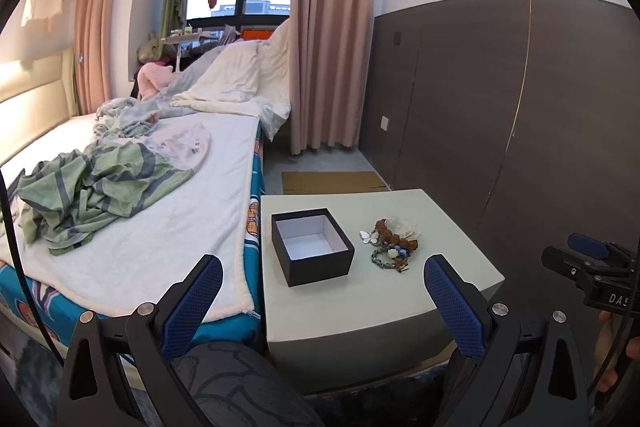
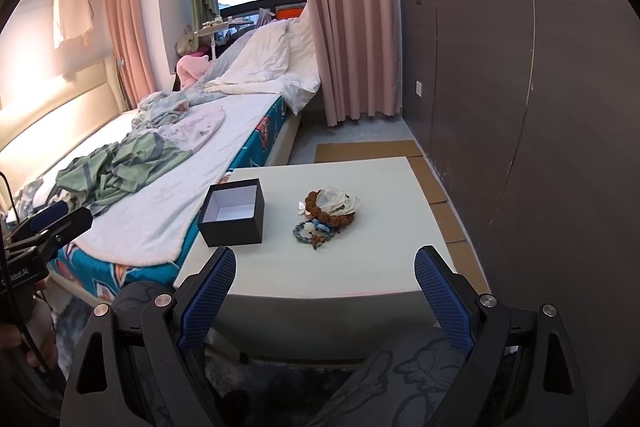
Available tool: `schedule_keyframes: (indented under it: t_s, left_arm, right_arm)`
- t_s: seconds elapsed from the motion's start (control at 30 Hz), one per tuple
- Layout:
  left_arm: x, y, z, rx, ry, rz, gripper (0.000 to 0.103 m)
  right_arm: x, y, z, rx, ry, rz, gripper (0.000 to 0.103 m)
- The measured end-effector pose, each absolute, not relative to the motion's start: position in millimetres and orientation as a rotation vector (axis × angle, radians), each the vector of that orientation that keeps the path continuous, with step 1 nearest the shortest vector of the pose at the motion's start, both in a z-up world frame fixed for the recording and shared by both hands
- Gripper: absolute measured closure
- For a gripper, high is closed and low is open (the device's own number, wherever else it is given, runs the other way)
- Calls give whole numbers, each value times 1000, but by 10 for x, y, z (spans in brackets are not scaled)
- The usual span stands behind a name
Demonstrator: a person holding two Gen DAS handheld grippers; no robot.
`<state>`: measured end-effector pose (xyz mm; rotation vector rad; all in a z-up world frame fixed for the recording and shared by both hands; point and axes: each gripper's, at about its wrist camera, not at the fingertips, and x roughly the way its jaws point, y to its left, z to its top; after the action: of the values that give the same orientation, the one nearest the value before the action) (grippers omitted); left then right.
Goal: Organize jewelry
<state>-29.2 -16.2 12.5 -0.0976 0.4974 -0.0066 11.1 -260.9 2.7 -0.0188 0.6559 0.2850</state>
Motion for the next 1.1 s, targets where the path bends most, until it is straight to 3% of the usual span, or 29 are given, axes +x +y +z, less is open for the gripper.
schedule_keyframes:
  t_s: [0.43,1.1]
  left_arm:
    - [-235,-161,141,-96,505,-18,2]
    - [606,-516,-17,-32,606,-133,2]
  right_arm:
    - [149,-2639,2,15,672,301,12]
    - [821,-3036,-271,154,753,276,11]
